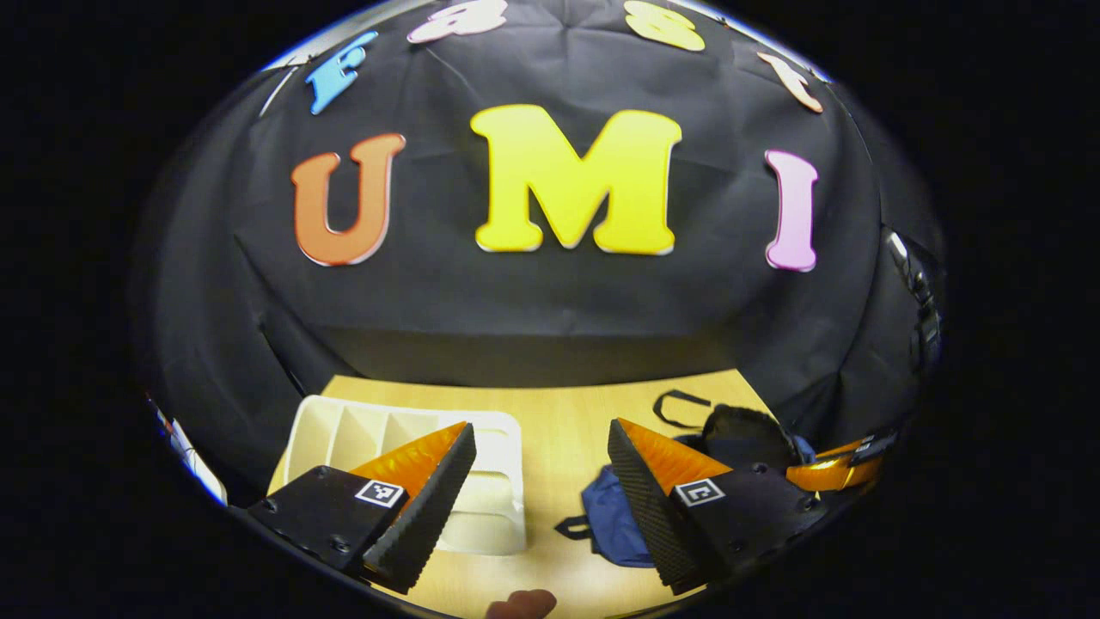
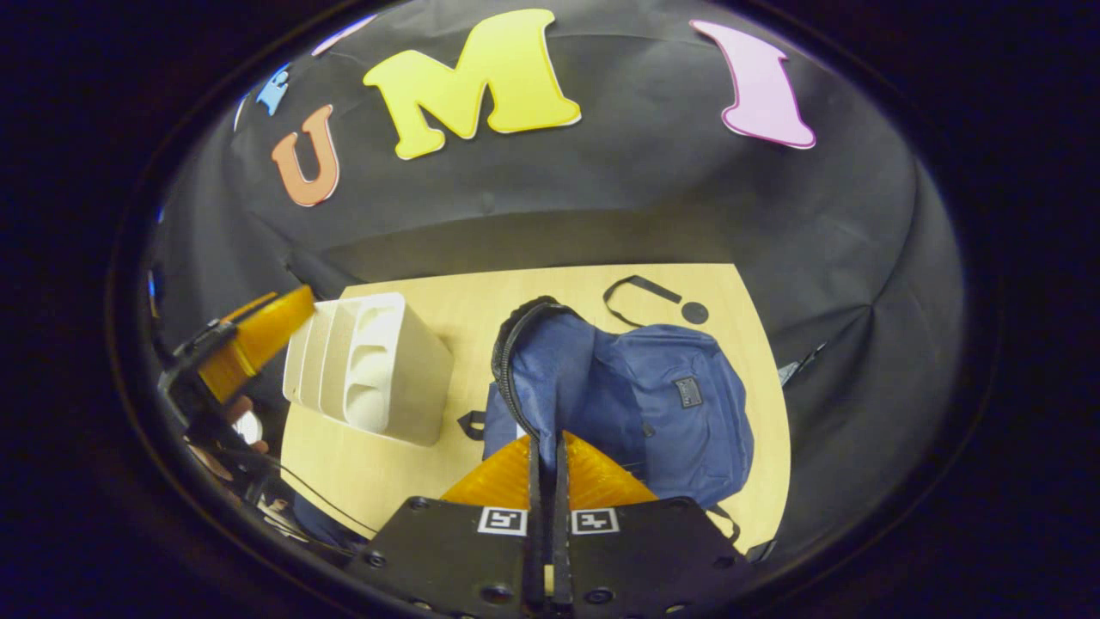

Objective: Open the schoolbag, grab two books from the bookshelf and put them into the schoolbag.

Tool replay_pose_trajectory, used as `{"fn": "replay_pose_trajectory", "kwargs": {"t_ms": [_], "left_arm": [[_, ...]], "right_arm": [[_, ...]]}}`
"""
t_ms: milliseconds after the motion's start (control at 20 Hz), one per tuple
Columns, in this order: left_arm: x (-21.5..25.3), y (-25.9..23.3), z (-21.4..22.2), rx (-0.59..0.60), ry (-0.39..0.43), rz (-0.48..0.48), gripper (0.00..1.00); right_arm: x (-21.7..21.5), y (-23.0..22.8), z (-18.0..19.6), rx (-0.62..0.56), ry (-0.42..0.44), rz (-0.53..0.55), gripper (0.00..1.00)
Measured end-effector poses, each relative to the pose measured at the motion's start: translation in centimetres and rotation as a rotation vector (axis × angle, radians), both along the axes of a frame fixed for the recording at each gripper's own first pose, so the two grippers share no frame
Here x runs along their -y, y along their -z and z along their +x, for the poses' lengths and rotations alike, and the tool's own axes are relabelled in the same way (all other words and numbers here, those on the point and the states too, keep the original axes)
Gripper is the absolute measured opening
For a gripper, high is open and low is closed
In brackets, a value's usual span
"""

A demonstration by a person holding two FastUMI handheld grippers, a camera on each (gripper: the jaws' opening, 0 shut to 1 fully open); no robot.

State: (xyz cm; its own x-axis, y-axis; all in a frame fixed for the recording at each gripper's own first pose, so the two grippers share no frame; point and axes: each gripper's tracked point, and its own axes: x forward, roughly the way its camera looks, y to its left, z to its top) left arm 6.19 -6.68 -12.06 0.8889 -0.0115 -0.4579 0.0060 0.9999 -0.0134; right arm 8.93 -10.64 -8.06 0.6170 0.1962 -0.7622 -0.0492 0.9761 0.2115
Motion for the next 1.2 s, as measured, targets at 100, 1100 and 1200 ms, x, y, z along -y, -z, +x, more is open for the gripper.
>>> {"fn": "replay_pose_trajectory", "kwargs": {"t_ms": [100,1100,1200], "left_arm": [[-1.2,-2.3,-0.7,0.085,-0.005,-0.005,0.98],[-11.6,-19.2,-10.9,0.546,0.088,0.447,0.94],[-11.5,-18.9,-11.0,0.52,0.15,0.608,0.94]], "right_arm": [[-1.5,-0.3,-0.3,0.012,-0.011,0.013,0.23],[-11.8,-21.2,-7.4,0.928,0.102,-0.115,0.98],[-11.6,-21.3,-8.1,0.944,0.106,-0.131,0.99]]}}
